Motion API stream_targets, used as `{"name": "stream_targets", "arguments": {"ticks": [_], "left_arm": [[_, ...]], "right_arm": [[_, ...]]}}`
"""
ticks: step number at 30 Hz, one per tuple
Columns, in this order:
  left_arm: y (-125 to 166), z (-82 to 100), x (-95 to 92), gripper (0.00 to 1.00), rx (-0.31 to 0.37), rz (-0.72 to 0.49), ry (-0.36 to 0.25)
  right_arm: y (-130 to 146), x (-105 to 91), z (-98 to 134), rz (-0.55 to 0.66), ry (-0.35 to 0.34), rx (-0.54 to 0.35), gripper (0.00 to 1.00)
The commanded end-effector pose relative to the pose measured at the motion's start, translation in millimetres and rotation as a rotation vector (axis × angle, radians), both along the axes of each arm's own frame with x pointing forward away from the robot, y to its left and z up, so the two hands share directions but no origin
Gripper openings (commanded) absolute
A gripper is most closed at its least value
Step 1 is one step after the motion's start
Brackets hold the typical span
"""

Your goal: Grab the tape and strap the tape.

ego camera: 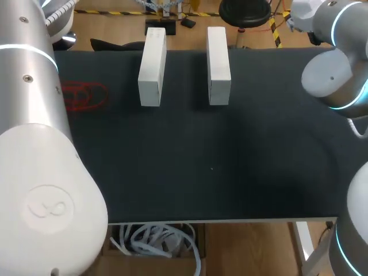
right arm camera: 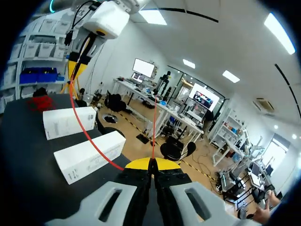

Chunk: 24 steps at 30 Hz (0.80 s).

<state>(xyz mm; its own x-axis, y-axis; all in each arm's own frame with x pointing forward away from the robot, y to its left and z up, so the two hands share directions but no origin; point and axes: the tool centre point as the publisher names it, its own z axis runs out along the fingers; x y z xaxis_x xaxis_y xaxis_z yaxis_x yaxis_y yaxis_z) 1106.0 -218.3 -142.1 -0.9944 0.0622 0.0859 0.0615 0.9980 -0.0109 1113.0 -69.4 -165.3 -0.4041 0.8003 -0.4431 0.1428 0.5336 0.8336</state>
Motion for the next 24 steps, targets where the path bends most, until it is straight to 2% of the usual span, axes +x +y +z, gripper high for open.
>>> {"name": "stream_targets", "arguments": {"ticks": [1, 6, 23, 24], "left_arm": [[-1.1, 1.8, 1.0, 0.00, 0.006, 0.000, 0.004], [-1.1, 1.8, 1.0, 0.00, 0.006, 0.000, 0.004], [-1.1, 1.8, 1.0, 0.00, 0.006, 0.000, 0.004], [-1.1, 1.8, 1.0, 0.00, 0.006, 0.000, 0.004]], "right_arm": [[-1.6, 1.6, 2.2, -0.061, 0.255, -0.354, 0.00], [-0.6, -1.5, 3.7, -0.070, 0.274, -0.317, 0.00], [-0.6, -1.5, 3.7, -0.070, 0.274, -0.317, 0.00], [-2.2, 1.5, 6.9, -0.073, 0.255, -0.388, 0.00]]}}
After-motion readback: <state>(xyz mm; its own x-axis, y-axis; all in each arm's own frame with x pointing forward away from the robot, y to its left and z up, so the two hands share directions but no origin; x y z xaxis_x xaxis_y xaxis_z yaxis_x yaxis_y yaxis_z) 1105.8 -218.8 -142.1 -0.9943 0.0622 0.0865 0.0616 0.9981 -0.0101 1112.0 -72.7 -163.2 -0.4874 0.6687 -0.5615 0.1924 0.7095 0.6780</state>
